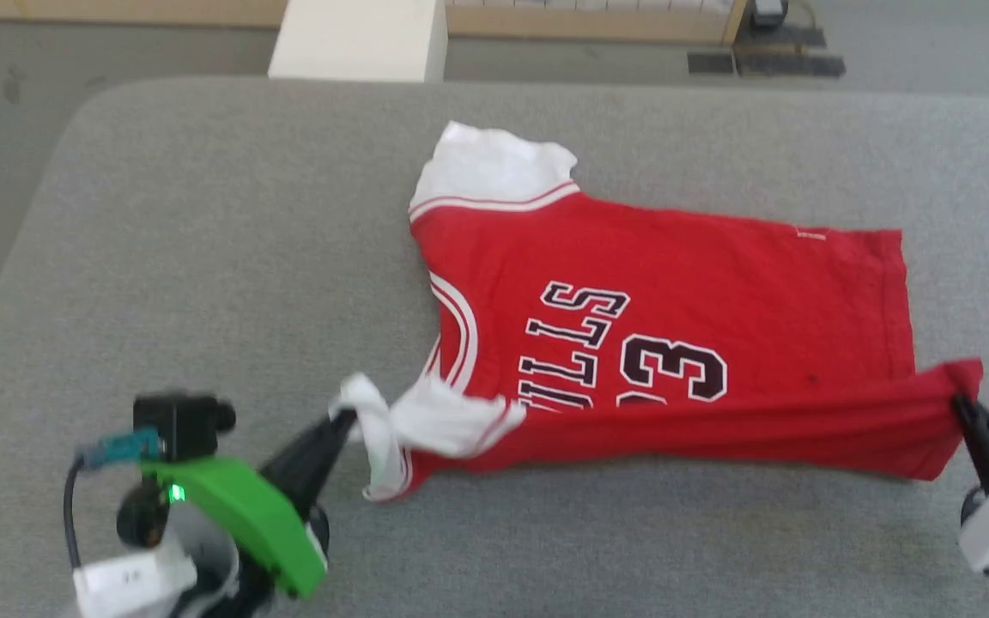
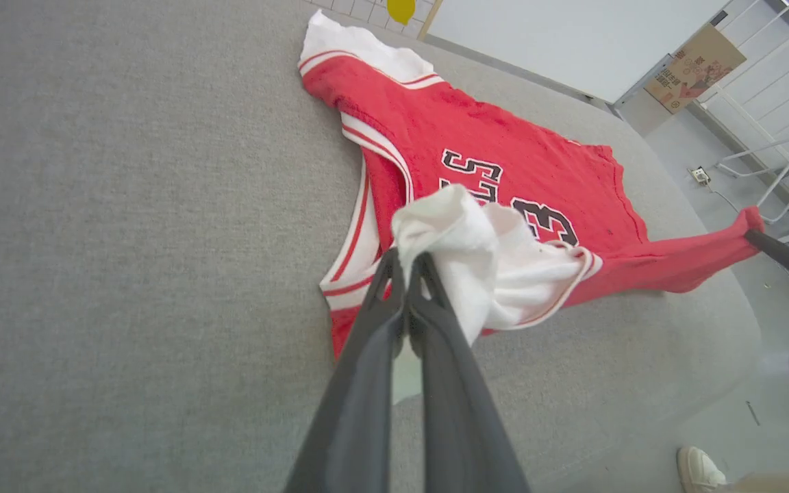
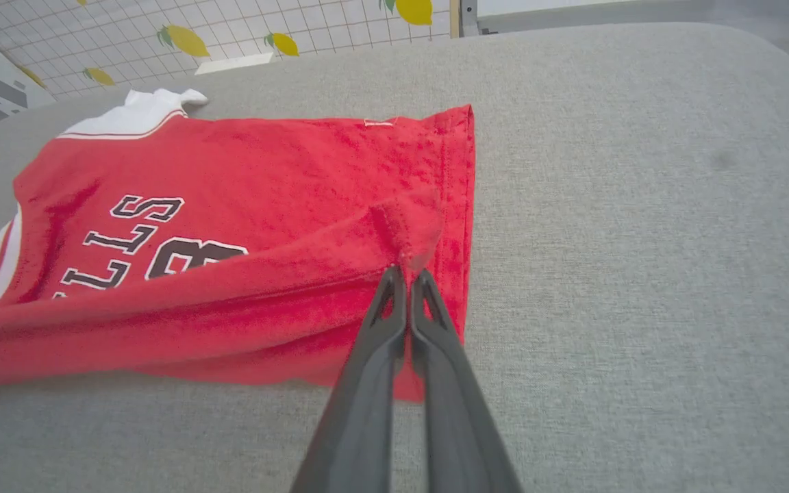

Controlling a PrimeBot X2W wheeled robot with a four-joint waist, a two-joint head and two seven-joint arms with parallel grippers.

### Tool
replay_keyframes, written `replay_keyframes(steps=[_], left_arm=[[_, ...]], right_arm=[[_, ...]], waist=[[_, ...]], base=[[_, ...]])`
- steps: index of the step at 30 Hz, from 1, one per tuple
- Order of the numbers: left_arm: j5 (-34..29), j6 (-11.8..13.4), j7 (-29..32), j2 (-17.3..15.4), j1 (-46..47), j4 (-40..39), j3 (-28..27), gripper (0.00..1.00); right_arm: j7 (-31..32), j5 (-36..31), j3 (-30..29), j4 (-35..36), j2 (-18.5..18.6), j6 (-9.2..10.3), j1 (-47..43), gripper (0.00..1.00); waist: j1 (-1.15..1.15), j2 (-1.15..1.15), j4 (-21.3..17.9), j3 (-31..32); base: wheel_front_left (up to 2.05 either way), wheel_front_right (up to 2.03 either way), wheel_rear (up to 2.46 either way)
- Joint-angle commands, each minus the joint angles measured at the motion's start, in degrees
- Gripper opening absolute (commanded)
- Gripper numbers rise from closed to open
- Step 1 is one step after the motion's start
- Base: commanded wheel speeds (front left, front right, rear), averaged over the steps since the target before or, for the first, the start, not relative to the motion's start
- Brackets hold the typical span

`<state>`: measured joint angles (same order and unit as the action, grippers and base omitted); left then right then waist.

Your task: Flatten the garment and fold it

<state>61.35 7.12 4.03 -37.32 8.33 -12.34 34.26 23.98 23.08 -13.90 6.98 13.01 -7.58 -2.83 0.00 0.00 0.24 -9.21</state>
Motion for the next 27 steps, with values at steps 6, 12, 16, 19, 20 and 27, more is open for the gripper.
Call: replay_keyframes(steps=[6, 12, 16, 19, 20, 27], left_arm=[[-3.6, -2.2, -1.1, 2.9, 9.2, 5.9, -0.3, 0.00], [-4.8, -3.7, -2.3, 5.6, 13.2, 11.4, 0.5, 0.00], [-4.9, -4.5, -1.5, 6.6, 14.7, 15.3, 1.4, 0.00], [-4.6, -5.0, -0.7, 7.2, 15.3, 17.6, 2.0, 0.00], [-3.9, -5.4, 0.3, 7.9, 15.6, 19.6, 2.5, 0.00], [-3.0, -6.5, -0.6, 9.5, 16.4, 21.7, 2.4, 0.00]], right_arm=[[-2.4, -0.7, 2.2, -5.1, 2.5, 0.09, 7.0, 0.00], [-3.6, -1.0, 4.4, -9.4, 3.4, 0.09, 11.2, 0.00], [-3.4, -1.1, 6.0, -12.1, 3.9, 0.09, 13.1, 0.00], [-3.1, -1.0, 6.8, -13.8, 4.4, 0.09, 14.1, 0.00], [-2.9, -0.8, 7.3, -15.3, 4.9, 0.09, 14.7, 0.00], [-2.8, -0.4, 7.1, -17.1, 5.2, 0.09, 15.3, 0.00]], waist=[[0.00, 0.00, -1.8, -6.5], [0.00, 0.00, -2.4, -9.9], [0.00, 0.00, -2.4, -11.8], [0.00, 0.00, -2.3, -12.6], [0.00, 0.00, -2.1, -13.1], [0.00, 0.00, -1.6, -14.0]], base=[[0.00, 0.00, 0.00], [0.00, 0.00, 0.00], [0.00, 0.00, 0.00], [0.00, 0.00, 0.00], [0.00, 0.00, 0.00], [0.00, 0.00, 0.00]])
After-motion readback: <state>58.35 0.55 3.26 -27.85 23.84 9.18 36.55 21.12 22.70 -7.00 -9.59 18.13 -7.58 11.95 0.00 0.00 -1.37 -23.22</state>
